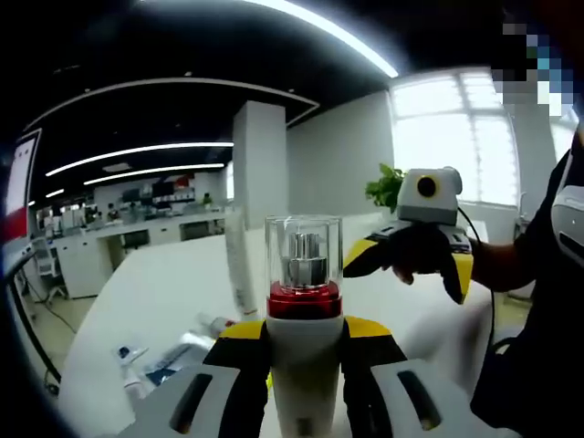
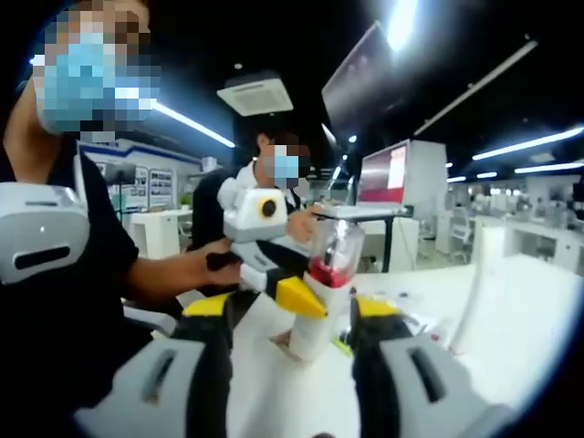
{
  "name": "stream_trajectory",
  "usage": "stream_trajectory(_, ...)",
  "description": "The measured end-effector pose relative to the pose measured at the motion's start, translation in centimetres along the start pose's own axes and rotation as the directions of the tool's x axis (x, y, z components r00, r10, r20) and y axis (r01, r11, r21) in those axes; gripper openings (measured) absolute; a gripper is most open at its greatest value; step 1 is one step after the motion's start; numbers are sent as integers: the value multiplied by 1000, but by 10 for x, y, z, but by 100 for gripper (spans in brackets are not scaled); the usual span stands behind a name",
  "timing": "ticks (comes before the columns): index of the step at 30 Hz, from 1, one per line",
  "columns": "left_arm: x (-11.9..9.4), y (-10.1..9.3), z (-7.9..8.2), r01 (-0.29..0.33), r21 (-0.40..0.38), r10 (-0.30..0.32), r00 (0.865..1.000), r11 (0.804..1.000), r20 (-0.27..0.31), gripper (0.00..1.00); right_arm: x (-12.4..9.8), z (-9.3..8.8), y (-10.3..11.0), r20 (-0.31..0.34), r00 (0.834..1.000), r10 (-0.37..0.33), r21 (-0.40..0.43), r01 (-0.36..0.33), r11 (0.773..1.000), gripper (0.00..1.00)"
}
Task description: Arrange the skincare products in the storage area until every visible bottle or jar stands upright without overlapping.
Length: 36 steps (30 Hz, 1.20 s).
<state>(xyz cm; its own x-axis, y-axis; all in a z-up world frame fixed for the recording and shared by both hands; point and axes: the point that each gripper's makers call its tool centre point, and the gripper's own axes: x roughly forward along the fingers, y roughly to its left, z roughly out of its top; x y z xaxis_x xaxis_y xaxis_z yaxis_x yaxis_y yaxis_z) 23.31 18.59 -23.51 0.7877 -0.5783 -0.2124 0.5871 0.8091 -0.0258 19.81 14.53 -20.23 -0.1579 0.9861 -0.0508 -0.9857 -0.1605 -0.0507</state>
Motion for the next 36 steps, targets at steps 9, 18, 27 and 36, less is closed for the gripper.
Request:
stream_trajectory(9,9,-20,12,73,-4,-72,997,997,31,29,-3,18,-9,55,998,-27,5,27,1000,51)
stream_trajectory(18,17,-44,20,154,-5,-153,987,988,47,29,-13,28,-13,96,995,-41,17,40,999,49)
stream_trajectory(27,25,-65,24,210,3,-210,977,978,47,29,-21,34,-13,122,992,-44,12,43,999,45)
stream_trajectory(36,30,-80,28,255,15,-255,966,967,45,29,-27,38,-10,135,990,-32,-2,33,999,43)
